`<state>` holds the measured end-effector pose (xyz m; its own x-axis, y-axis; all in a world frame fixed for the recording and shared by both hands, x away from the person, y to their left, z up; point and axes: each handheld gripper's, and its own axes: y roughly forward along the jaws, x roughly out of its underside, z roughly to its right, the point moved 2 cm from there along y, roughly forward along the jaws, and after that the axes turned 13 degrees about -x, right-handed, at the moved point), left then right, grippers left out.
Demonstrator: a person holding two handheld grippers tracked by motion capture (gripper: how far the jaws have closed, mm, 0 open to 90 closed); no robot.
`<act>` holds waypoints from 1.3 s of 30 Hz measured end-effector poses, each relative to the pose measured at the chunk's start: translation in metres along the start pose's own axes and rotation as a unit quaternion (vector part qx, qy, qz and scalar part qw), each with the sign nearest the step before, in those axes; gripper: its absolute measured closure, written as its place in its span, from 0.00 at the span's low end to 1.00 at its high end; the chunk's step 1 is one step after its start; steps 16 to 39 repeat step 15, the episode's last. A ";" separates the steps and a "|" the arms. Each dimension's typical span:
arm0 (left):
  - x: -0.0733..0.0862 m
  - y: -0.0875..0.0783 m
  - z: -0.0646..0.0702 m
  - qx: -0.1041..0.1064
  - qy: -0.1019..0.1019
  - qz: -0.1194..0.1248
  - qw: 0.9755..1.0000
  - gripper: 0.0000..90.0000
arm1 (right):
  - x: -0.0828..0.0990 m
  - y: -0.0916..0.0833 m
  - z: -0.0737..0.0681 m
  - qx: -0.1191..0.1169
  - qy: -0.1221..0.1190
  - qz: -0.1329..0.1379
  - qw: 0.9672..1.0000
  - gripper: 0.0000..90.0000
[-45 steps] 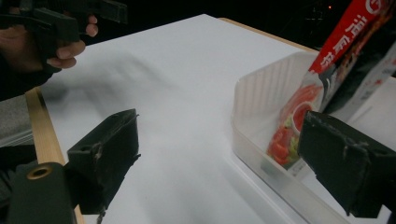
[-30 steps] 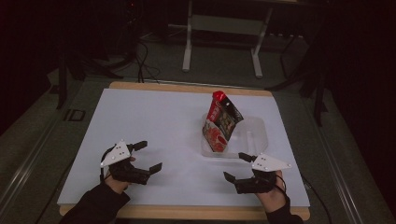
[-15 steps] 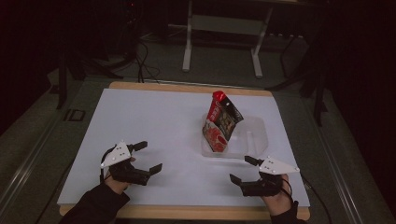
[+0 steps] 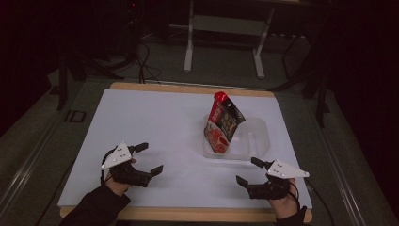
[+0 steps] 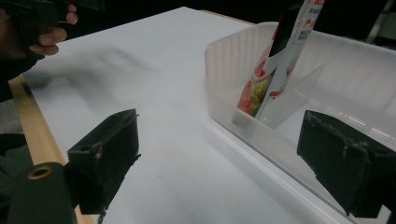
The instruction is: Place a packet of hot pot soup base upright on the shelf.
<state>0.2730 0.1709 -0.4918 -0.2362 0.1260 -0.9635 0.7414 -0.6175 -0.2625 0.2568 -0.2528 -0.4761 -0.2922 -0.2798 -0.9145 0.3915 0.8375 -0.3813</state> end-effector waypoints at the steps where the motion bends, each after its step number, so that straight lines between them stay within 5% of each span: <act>1: 0.000 0.000 0.000 0.000 0.001 -0.001 1.000 0.01 | 0.000 0.000 0.000 0.000 -0.002 0.000 1.000 0.14; 39: 0.001 0.000 0.001 0.001 0.002 -0.003 1.000 0.01 | 0.001 0.002 0.001 0.003 -0.004 -0.006 1.000 0.14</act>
